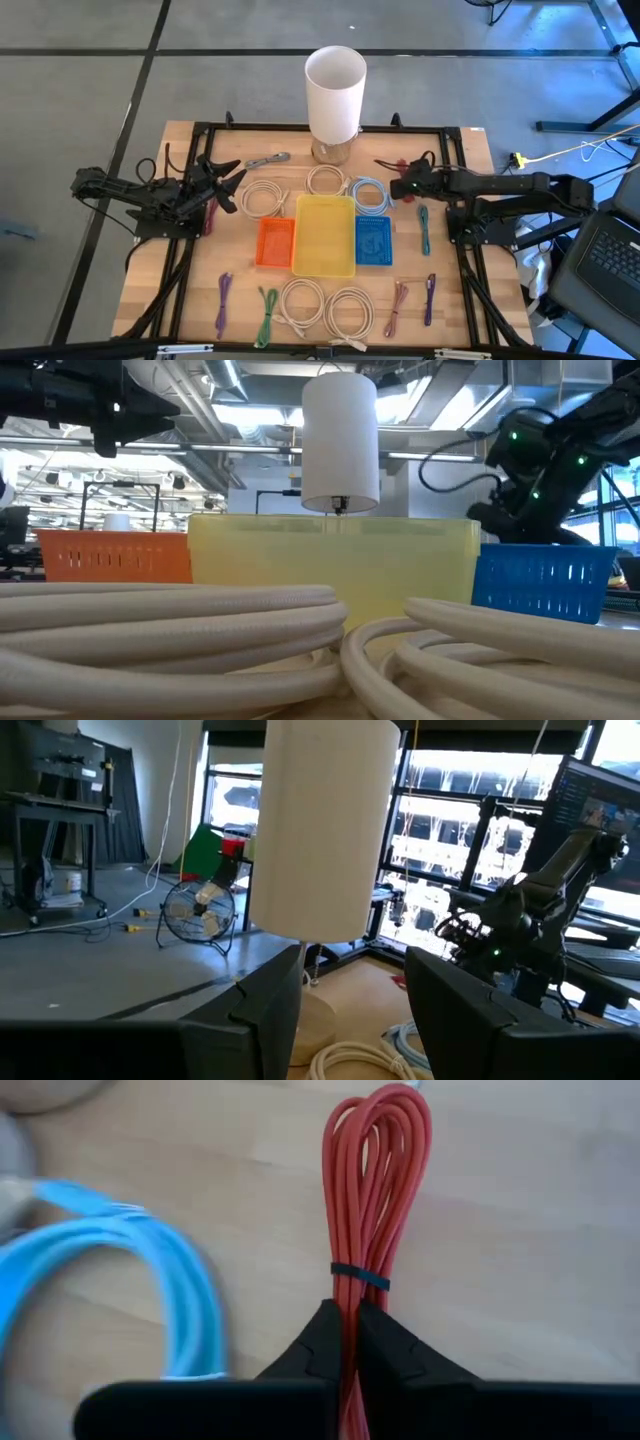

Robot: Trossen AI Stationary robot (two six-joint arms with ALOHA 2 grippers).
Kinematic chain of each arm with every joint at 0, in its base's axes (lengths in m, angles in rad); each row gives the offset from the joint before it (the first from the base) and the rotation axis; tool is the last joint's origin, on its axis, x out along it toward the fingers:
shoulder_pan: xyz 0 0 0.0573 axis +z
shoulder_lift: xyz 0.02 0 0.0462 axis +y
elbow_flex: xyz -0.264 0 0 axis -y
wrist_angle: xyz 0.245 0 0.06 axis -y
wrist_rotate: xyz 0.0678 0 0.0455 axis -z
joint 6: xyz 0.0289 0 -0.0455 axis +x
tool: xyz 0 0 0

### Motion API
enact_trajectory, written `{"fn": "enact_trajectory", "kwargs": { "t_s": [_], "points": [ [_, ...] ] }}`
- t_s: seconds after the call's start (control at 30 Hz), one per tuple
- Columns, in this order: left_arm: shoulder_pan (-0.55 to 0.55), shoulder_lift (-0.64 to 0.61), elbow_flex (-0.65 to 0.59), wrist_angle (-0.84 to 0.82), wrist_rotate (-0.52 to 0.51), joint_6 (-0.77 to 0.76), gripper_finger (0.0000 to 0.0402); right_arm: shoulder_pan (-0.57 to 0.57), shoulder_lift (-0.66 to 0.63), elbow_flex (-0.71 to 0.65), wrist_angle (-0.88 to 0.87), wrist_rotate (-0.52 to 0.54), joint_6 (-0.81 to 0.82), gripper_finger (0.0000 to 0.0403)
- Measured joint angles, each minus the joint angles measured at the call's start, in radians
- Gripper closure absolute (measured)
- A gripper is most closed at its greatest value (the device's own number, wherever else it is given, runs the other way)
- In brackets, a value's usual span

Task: Pick & Place USB Port
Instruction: Put the small red charger cable into the blue bin

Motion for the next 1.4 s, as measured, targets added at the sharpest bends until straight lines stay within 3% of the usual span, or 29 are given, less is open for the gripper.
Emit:
{"fn": "enact_trajectory", "kwargs": {
  "t_s": [0.3, 0.57, 0.8, 0.97, 1.23, 1.4],
  "points": [
    [0.000, 0.000, 0.000, -0.007, -0.004, 0.001, 0.0231, 0.110, -0.003, 0.186, -0.103, 0.077, -0.055, 0.0389],
    [0.000, 0.000, 0.000, -0.009, -0.003, 0.000, 0.0231, 0.291, -0.004, 0.298, -0.119, 0.101, -0.019, 0.0389],
    [0.000, 0.000, 0.000, -0.073, 0.000, -0.031, 0.0231, 0.525, -0.004, 0.323, -0.088, 0.241, 0.141, 0.0389],
    [-0.002, 0.000, 0.000, -0.118, 0.000, -0.094, 0.0231, 0.697, 0.018, 0.323, 0.037, 0.363, 0.179, 0.0389],
    [-0.003, 0.000, 0.000, -0.187, 0.062, -0.253, 0.0231, 0.925, 0.165, 0.350, 0.352, 0.501, 0.009, 0.0389],
    [-0.003, 0.000, 0.000, -0.190, 0.131, -0.256, 0.0231, 1.069, 0.314, 0.552, 0.342, 0.705, -0.150, 0.0389]
  ]
}}
